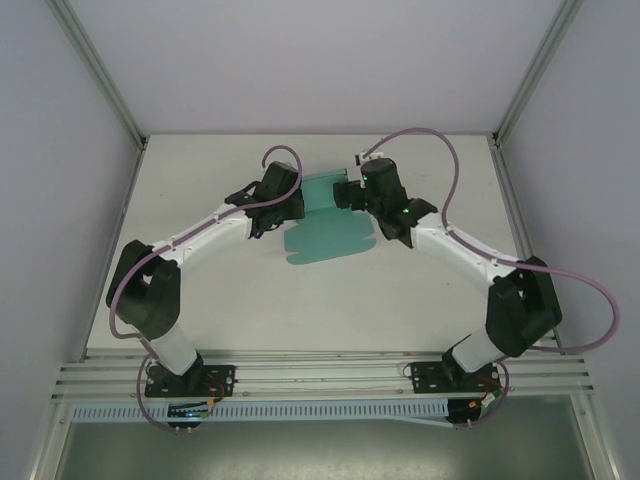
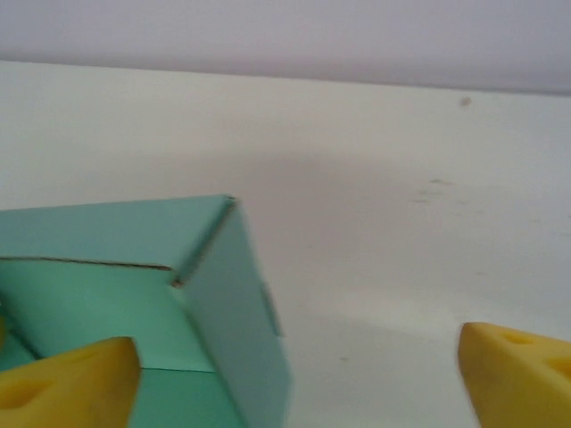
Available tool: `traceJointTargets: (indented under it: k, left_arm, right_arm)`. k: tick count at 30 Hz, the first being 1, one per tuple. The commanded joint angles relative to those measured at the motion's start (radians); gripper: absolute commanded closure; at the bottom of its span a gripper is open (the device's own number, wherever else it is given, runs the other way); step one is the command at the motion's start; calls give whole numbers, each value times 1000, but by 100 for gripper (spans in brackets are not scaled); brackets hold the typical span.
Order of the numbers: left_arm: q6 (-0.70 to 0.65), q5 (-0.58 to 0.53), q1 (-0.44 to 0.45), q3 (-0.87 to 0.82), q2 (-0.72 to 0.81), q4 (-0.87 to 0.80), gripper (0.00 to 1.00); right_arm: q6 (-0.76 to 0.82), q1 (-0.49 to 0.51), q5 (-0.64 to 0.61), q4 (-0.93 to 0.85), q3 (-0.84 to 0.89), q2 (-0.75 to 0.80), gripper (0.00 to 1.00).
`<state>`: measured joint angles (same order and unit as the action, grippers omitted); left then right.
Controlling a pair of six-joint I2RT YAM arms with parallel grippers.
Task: Assemble paper box
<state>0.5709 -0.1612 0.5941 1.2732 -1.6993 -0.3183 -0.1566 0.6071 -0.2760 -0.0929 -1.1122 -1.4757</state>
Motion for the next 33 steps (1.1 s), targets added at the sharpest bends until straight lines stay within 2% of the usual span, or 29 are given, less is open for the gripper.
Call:
traceJointTargets:
  k: [1, 6, 11, 13, 18, 22, 27, 33]
  left_arm:
    - [-43, 20, -3, 5, 18, 5, 100]
    - [-136, 79, -2, -1, 11, 33, 100]
    - [-211, 81, -4, 18, 0, -9, 100]
    - [-276, 118, -4, 30, -5, -21, 100]
    - [-555, 288, -7, 88, -77, -116, 100]
    - [-788, 370, -9, 168, -149, -285, 100]
    - [-982, 271, -7, 265, -221, -501, 100]
    - [-1070, 104, 3, 356, -335, -681, 100]
  right_arm:
    - [-81, -28, -182, 37, 82, 108, 1]
    - [-235, -99, -180, 103, 242, 275, 1]
    - [-247, -138, -221, 53, 321, 380, 1]
    - [-263, -148, -261, -3, 331, 400, 1]
    - [-248, -165, -207, -98, 339, 426, 1]
    - [-243, -168, -188, -151, 342, 423, 1]
    - [-225, -171, -170, -206, 347, 407, 1]
    - [-188, -176, -166, -235, 352, 395, 1]
